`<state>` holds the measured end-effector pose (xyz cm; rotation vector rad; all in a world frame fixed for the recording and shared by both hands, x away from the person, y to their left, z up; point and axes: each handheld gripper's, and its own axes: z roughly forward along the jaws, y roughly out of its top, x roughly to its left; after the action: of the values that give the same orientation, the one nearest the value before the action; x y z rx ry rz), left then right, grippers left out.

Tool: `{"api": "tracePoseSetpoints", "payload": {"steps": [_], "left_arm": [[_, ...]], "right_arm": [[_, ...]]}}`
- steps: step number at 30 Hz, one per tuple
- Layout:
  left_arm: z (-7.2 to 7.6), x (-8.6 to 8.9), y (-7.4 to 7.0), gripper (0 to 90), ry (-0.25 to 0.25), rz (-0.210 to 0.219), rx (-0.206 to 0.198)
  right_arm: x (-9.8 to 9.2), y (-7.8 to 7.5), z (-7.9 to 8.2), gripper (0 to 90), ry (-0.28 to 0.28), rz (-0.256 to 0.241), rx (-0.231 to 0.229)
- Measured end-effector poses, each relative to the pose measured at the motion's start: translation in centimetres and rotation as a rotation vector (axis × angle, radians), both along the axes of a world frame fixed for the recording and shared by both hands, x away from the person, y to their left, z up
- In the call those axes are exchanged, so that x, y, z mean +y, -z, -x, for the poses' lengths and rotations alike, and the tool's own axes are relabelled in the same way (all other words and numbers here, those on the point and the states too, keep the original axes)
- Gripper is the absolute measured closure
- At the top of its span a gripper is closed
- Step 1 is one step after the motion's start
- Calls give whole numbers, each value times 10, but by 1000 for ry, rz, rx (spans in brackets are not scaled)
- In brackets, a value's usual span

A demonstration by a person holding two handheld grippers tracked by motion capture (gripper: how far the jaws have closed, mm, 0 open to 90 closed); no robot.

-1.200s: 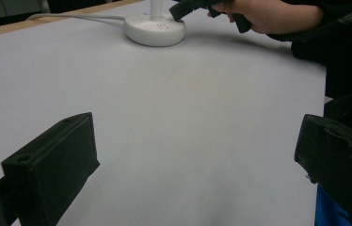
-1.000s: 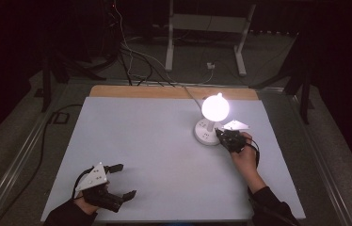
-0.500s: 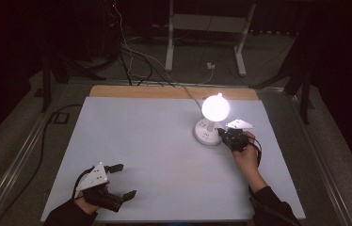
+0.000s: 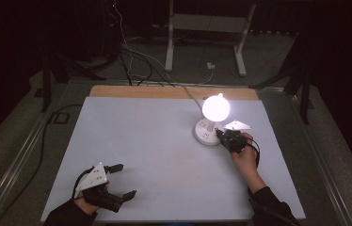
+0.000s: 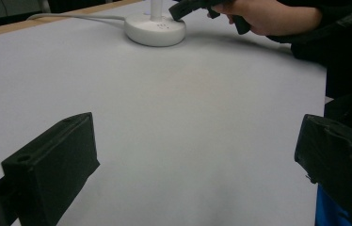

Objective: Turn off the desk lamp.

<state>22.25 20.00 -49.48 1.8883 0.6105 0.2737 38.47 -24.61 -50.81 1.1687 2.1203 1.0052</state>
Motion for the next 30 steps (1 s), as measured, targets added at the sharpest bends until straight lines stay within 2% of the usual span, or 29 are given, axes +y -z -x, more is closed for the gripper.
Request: {"api": "tracePoseSetpoints", "payload": {"steps": [3,5,7,9,11,15,20,23,25,27,28,30], "left_arm": [[0,0,0,4,-1,5,0],[0,0,0,5,2,4,0],[0,0,0,5,3,5,0],[-1,0,0,5,3,7,3],[-1,0,0,4,1,5,3],[0,1,-1,5,-3,7,-1],[-1,1,-1,4,-7,9,1],[-2,1,-1,4,-10,11,3],[-3,1,-1,5,-10,16,5],[-4,1,-1,5,-11,14,5],[-4,0,-1,4,-11,12,7],[-4,0,-1,5,-8,12,4]], "right_arm": [[-4,2,-2,900,0,-51,10],[-3,-2,-3,899,5,-34,28],[-5,-11,1,886,5,-56,-25],[-7,-21,4,819,8,-70,-52],[-9,-27,8,795,4,-90,-59],[-9,-28,15,646,-14,-86,-66],[-14,-33,25,444,-40,-139,-64],[-17,-35,31,325,-52,-158,-47],[-17,-36,36,237,-55,-170,-11],[-18,-35,40,146,-69,-194,0],[-19,-35,43,107,-84,-203,20],[-20,-35,49,24,-147,-216,26]]}}
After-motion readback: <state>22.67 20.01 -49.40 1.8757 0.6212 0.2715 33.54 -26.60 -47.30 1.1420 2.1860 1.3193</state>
